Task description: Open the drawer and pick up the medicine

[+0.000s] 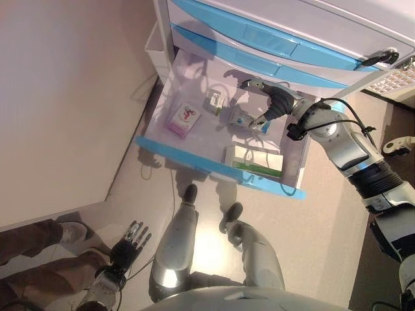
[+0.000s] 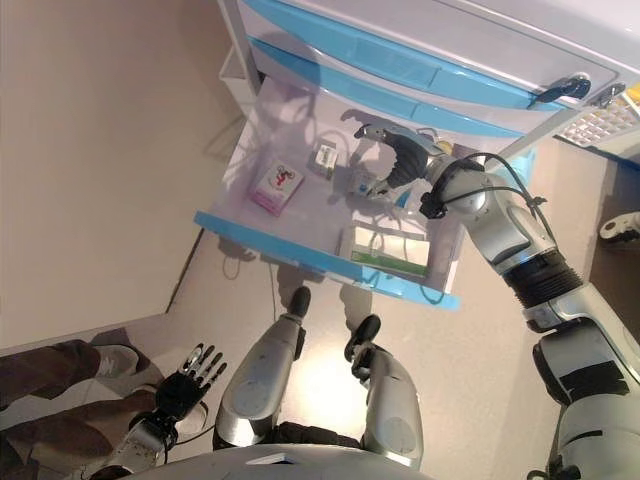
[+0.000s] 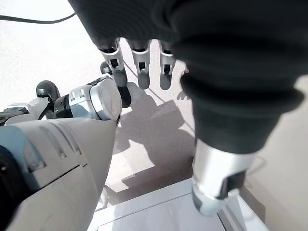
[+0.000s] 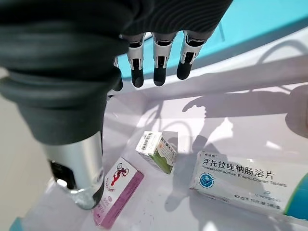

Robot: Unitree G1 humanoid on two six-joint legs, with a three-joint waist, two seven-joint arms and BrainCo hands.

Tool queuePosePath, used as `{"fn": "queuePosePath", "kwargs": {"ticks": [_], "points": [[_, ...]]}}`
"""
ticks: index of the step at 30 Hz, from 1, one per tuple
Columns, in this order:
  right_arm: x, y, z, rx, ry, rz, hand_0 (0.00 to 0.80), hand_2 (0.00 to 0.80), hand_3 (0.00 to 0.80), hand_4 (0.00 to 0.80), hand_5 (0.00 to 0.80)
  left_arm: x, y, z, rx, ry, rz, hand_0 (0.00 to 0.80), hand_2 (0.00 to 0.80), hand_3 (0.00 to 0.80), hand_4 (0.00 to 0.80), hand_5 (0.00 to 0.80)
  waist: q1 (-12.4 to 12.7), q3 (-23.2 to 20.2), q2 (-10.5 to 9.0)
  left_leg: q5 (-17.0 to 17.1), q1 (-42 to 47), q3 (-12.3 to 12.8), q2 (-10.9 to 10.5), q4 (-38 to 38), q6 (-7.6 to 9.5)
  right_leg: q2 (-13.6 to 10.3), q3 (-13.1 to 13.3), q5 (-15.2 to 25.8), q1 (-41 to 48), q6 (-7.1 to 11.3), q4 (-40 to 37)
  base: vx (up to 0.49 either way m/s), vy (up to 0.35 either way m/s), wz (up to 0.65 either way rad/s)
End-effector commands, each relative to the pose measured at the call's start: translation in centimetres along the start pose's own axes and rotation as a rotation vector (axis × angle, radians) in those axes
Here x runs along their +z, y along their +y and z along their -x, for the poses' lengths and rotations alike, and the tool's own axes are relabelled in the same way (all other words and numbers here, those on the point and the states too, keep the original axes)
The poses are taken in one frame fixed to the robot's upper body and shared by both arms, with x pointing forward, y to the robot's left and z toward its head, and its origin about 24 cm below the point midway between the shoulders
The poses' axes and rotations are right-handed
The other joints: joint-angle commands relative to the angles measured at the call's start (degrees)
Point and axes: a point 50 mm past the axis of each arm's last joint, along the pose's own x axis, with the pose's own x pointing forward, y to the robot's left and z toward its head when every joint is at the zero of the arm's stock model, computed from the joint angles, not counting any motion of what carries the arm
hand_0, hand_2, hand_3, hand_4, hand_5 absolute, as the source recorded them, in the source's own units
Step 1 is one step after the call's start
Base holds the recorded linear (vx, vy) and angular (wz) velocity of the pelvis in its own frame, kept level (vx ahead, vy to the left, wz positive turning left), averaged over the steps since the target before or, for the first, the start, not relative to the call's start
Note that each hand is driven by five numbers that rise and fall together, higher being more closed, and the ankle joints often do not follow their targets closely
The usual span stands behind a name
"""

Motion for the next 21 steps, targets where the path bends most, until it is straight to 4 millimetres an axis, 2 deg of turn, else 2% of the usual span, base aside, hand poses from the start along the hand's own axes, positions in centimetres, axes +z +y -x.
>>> {"fn": "queuePosePath", "kwargs": {"ticks": [1,6,12,21], "points": [[2.4,-2.8,-1.0,-0.102,-0.089,0.114,0.0,0.0,0.0,0.0,0.0,-1.1,0.7,1.0,0.004,0.072,-0.05,0.0,0.0,0.0,0.0,0.0,1.4,-1.3,1.44,-2.4,1.3,1.5,-1.8,-4.0,0.84,-0.6,2.1,-5.3,1.2,2.43,7.5,0.011,0.03,0.05],[3.2,-3.7,-1.9,-0.159,-0.087,0.196,0.0,0.0,0.0,0.0,0.0,-1.3,0.6,1.0,0.005,0.083,-0.062,0.0,0.0,0.0,0.0,0.0,2.2,-1.0,1.89,-2.3,0.7,1.2,-2.0,-3.6,0.9,-1.0,1.6,-5.4,0.7,2.46,7.9,0.01,0.023,0.03],[4.6,-5.0,-2.4,-0.265,-0.112,0.376,0.0,0.0,0.0,0.0,0.0,-1.7,0.5,1.0,0.01,0.088,-0.059,0.0,0.0,0.0,0.0,0.0,3.1,-1.0,2.56,-2.4,-0.5,0.6,-2.3,-2.9,1.01,-1.4,1.3,-5.9,-0.2,2.33,8.6,0.009,0.027,0.02],[5.6,-5.2,-2.7,-0.263,-0.117,0.441,0.0,0.0,0.0,0.0,0.0,-2.1,0.7,1.4,0.004,0.091,-0.049,0.0,0.0,0.0,0.0,0.0,3.9,-1.0,3.22,-2.3,-2.1,0.2,-2.7,-2.2,1.13,-1.7,1.0,-6.2,-1.9,2.22,9.8,0.004,0.029,0.05]]}}
